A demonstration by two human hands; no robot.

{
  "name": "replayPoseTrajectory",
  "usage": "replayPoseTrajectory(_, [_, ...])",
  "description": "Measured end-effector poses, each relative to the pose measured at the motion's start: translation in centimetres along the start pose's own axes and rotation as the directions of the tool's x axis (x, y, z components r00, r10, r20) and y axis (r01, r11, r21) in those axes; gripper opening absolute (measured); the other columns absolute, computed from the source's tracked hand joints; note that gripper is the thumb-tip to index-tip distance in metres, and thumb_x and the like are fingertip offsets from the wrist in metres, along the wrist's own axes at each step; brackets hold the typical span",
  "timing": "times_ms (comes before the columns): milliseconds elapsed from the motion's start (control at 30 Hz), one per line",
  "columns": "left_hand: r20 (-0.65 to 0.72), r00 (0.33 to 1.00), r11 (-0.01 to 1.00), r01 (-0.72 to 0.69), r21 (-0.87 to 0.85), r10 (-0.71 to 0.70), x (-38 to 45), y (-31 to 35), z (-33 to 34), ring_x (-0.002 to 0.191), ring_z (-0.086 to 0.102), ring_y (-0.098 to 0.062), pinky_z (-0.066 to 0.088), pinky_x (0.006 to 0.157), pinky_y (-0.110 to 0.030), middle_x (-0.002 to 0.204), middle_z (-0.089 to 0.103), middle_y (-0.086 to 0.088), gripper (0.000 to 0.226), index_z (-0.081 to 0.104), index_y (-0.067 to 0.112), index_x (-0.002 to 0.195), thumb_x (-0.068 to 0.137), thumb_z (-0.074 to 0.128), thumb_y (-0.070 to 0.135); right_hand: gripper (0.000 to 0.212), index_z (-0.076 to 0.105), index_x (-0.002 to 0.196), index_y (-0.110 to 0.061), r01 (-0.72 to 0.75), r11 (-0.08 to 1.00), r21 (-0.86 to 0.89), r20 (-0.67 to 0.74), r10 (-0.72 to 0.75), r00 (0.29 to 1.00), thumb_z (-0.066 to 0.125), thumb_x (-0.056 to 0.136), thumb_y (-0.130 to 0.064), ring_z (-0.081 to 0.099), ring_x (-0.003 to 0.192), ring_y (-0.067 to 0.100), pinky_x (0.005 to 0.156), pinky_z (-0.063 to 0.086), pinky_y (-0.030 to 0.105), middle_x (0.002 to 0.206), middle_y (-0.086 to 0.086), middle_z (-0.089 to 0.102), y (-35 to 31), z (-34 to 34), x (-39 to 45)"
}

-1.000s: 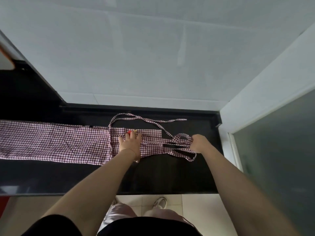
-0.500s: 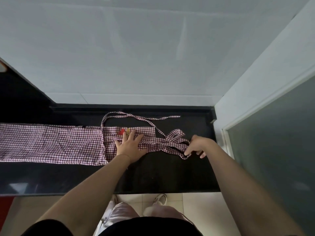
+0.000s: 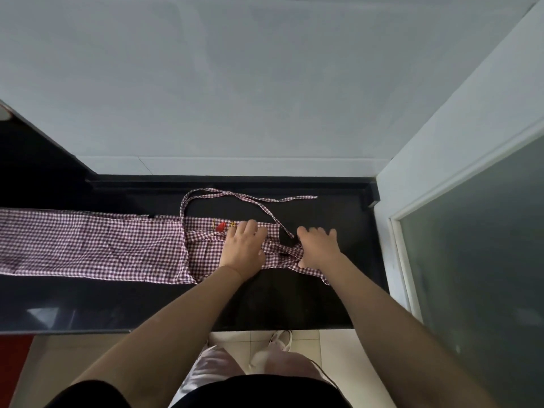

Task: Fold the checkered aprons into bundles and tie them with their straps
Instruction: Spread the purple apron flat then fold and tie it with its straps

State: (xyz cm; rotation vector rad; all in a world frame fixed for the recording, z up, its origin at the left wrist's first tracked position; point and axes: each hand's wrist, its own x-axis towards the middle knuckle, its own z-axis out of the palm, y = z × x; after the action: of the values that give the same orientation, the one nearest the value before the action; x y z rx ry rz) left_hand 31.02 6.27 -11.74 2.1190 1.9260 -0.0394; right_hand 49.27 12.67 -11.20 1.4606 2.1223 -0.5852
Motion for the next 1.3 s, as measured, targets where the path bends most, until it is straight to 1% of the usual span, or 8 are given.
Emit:
replayPoseTrajectory(200, [0.290, 0.956, 0.999, -0.025, -0.045, 0.037, 0.6, 3.0, 0.5, 0.122, 0.048, -0.024, 0.050, 0.093, -0.039, 0.134, 0.044, -0.003, 0.064, 0.040, 0.018, 0.137, 0.086, 0.066, 0.048, 0.069, 0.039, 0.140, -0.016, -0.062, 0.988, 0.138, 0.003, 0.062, 0.998, 0.075, 0.083, -0.034, 0.045, 0.129, 0.030, 0.105, 0.042, 0.048, 0.139, 0.011, 0.045, 1.0, 0.6, -0.5])
replayPoseTrajectory(400, [0.269, 0.961, 0.998, 0.064, 0.000, -0.062, 1.8, 4.1, 1.0, 0.115, 0.056, -0.025, 0.055, 0.089, -0.037, 0.129, 0.050, -0.009, 0.085, 0.026, 0.013, 0.142, 0.082, 0.074, 0.048, 0.080, 0.033, 0.143, -0.017, -0.082, 0.966, 0.245, 0.040, 0.075, 0.996, 0.079, 0.079, -0.034, 0.043, 0.129, 0.032, 0.104, 0.045, 0.046, 0.141, 0.013, 0.038, 2.6, 1.4, -1.4])
replayPoseTrajectory(633, [0.256, 0.965, 0.995, 0.042, 0.095, -0.065, 2.3, 5.7, 0.9, 0.110, 0.061, -0.023, 0.052, 0.083, -0.033, 0.125, 0.056, -0.011, 0.031, 0.048, 0.008, 0.128, 0.098, 0.056, 0.013, 0.028, 0.058, 0.116, -0.012, -0.115, 0.947, 0.300, 0.103, 0.087, 0.991, 0.066, 0.090, -0.014, 0.062, 0.093, 0.020, 0.079, 0.053, 0.031, 0.109, 0.008, 0.063, 2.6, 1.2, -1.4])
replayPoseTrajectory(767, [0.226, 0.966, 0.991, 0.132, -0.032, -0.122, 2.5, 5.2, 0.1, 0.106, 0.063, -0.027, 0.050, 0.083, -0.036, 0.116, 0.064, -0.010, 0.020, 0.058, 0.009, 0.117, 0.100, 0.048, 0.011, 0.012, 0.066, 0.092, -0.008, -0.152, 0.822, 0.549, 0.154, 0.080, 0.985, 0.070, 0.084, -0.016, 0.065, 0.082, 0.018, 0.064, 0.048, 0.026, 0.089, 0.005, 0.065, 2.8, 0.2, -0.9])
replayPoseTrajectory(933, [0.099, 0.920, 0.689, 0.353, -0.633, -0.380, 1.3, 1.3, -0.8, 0.095, 0.062, -0.012, 0.048, 0.084, -0.026, 0.103, 0.069, 0.004, 0.020, 0.070, 0.014, 0.109, 0.089, 0.066, 0.013, 0.048, 0.044, 0.116, -0.027, -0.210, 0.372, 0.904, 0.229, -0.008, 0.973, 0.078, 0.082, -0.020, 0.061, 0.095, 0.012, 0.081, 0.053, 0.030, 0.108, -0.005, 0.059, 0.4, -2.5, -1.8])
replayPoseTrajectory(1067, [0.247, 0.867, 0.245, 0.377, -0.893, -0.434, -1.0, -3.4, -1.4, 0.099, 0.070, -0.021, 0.056, 0.093, -0.040, 0.102, 0.075, -0.001, 0.024, 0.074, 0.020, 0.105, 0.087, 0.064, 0.008, 0.058, 0.049, 0.131, -0.023, -0.226, 0.221, 0.949, 0.259, -0.134, 0.956, 0.080, 0.081, -0.020, 0.063, 0.108, 0.021, 0.089, 0.058, 0.042, 0.121, 0.000, 0.062, -4.9, -4.0, -0.6])
replayPoseTrajectory(1167, [0.346, 0.858, 0.071, 0.400, -0.914, -0.380, -3.3, -8.2, -2.0, 0.100, 0.070, -0.031, 0.056, 0.093, -0.046, 0.100, 0.075, -0.010, 0.024, 0.072, 0.018, 0.099, 0.088, 0.063, -0.002, 0.053, 0.047, 0.125, -0.028, -0.216, 0.300, 0.929, 0.274, -0.168, 0.947, 0.078, 0.083, -0.022, 0.063, 0.106, 0.022, 0.087, 0.058, 0.042, 0.118, 0.000, 0.061, -10.3, -4.8, 0.6])
replayPoseTrajectory(1300, [0.475, 0.855, 0.167, 0.510, -0.844, -0.210, -6.3, -15.5, -3.3, 0.084, 0.066, -0.028, 0.057, 0.074, -0.033, 0.100, 0.069, -0.017, 0.037, 0.061, 0.012, 0.112, 0.084, 0.064, -0.012, 0.059, 0.054, 0.130, -0.021, -0.196, 0.577, 0.793, 0.319, -0.118, 0.940, 0.082, 0.079, -0.031, 0.060, 0.105, 0.022, 0.078, 0.062, 0.042, 0.128, 0.003, 0.057, -17.3, -5.3, 1.7])
